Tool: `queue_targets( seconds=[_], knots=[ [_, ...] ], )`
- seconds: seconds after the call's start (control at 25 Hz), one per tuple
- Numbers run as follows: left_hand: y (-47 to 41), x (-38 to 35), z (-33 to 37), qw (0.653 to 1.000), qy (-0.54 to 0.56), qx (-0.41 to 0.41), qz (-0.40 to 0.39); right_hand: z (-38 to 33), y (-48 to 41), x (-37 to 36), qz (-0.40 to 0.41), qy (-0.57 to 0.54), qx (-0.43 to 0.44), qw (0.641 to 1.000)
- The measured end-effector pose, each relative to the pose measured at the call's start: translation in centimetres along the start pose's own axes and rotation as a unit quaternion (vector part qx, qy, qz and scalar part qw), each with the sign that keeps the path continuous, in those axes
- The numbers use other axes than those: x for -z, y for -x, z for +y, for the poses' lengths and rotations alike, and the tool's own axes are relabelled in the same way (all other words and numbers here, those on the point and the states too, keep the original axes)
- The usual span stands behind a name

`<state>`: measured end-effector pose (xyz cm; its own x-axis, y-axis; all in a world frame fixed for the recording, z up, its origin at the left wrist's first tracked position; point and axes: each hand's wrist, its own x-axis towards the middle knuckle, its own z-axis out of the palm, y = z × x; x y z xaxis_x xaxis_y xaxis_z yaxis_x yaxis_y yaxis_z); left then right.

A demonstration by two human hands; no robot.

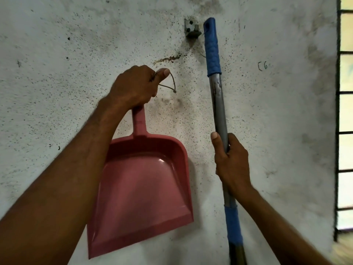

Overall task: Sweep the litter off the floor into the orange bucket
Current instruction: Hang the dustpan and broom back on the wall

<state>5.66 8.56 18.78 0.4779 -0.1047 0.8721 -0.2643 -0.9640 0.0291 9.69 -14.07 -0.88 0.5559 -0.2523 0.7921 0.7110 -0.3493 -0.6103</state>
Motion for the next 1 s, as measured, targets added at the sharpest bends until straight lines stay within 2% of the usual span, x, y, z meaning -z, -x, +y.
queue_targets(
  seconds=[0.32,0.68,1.0],
  knots=[
    [-0.9,-0.1,0.5,0.999,-0.026,-0.006,0.024,-1.5,-2.3,-0.9,-0.041,-0.036,0.044,0.998],
    [-1.9,0.0,0.7,0.999,0.021,0.0,0.039,-5.8,-6.4,-0.7,0.007,-0.061,0.068,0.996],
    [-2.9,0.1,0.9,0.999,0.029,0.002,0.045,-5.6,-9.1,-1.3,0.04,0.057,0.099,0.993]
  ],
)
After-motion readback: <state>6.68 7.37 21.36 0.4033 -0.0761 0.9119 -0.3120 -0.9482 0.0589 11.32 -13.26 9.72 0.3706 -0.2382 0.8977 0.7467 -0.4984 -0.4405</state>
